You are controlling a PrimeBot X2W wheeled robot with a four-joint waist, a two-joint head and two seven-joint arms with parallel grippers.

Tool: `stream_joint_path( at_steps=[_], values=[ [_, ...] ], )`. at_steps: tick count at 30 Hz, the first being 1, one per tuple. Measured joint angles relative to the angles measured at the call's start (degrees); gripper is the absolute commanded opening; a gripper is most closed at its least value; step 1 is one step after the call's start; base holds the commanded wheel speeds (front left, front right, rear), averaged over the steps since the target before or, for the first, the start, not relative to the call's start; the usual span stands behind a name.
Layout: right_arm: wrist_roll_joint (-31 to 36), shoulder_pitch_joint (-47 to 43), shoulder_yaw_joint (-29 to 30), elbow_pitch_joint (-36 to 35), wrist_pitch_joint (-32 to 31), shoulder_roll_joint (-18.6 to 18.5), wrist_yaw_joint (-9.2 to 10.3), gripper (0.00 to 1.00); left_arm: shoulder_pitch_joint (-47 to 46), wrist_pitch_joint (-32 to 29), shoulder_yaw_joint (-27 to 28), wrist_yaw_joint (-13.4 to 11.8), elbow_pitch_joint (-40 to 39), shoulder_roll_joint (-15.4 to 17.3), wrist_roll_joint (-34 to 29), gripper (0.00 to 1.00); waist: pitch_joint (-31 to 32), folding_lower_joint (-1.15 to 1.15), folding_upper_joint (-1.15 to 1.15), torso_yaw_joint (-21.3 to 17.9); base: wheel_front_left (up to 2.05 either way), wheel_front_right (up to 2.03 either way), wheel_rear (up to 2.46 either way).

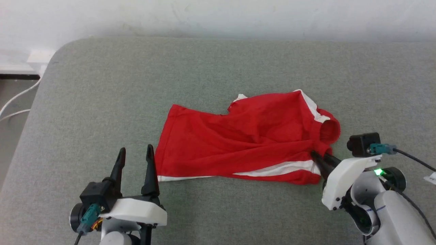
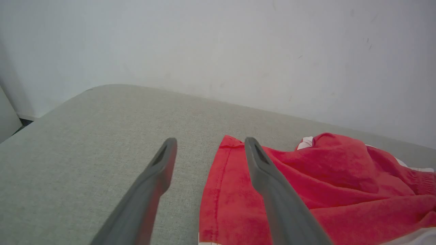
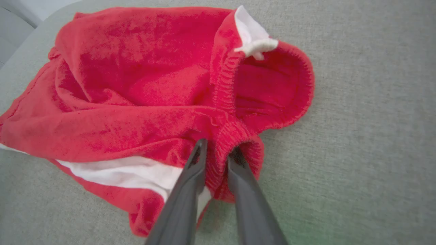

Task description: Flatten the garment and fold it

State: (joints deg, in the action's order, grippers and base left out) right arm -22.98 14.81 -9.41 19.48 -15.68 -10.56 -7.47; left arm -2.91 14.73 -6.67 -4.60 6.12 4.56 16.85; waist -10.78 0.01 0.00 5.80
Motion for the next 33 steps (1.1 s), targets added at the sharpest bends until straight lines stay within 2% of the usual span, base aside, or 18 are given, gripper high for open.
stream_joint_path(
  at_steps=[4,8,13,17,22,26,33],
  values=[
    [-1.0,-0.7,-0.5,-0.4,5.0,0.0,0.0,1.0,0.0,0.0,1.0,0.4,1.0,-0.5,-0.4,1.0,0.1,0.0,0.0,0.2,0.0,0.0,0.0],
    [-0.6,-5.4,0.6,-3.1,10.3,-0.1,0.0,1.0,0.3,0.0,1.6,1.0,2.3,-0.7,-0.8,1.0,1.2,0.0,0.0,-0.2,0.0,0.0,0.0],
    [2.7,-12.4,3.9,-8.5,15.4,2.0,0.0,1.0,1.4,-0.1,2.4,1.8,5.2,-0.3,-0.7,1.0,2.9,-0.01,0.0,-1.3,0.0,0.0,0.0],
    [6.6,-16.6,5.8,-14.3,17.5,4.1,0.0,1.0,1.6,-3.8,2.5,3.1,7.1,1.4,0.0,1.0,4.2,-0.01,0.0,-2.4,0.0,0.0,0.0],
    [9.5,-20.7,6.6,-21.2,17.0,5.9,0.0,1.0,0.0,-12.7,1.9,5.6,8.2,4.3,1.5,1.0,5.3,-0.01,0.0,-3.6,0.0,0.0,0.0],
    [10.4,-22.3,6.2,-25.2,15.5,6.5,0.0,1.0,-3.3,-22.9,0.6,8.0,10.2,7.1,3.0,1.0,5.1,-0.01,0.0,-4.5,0.0,0.0,0.0],
    [11.0,-22.5,4.7,-29.2,13.7,7.1,0.0,1.0,-7.5,-39.8,-0.6,9.6,14.5,10.9,7.0,1.0,3.4,-0.01,0.0,-6.1,0.0,0.0,0.0]
  ],
)
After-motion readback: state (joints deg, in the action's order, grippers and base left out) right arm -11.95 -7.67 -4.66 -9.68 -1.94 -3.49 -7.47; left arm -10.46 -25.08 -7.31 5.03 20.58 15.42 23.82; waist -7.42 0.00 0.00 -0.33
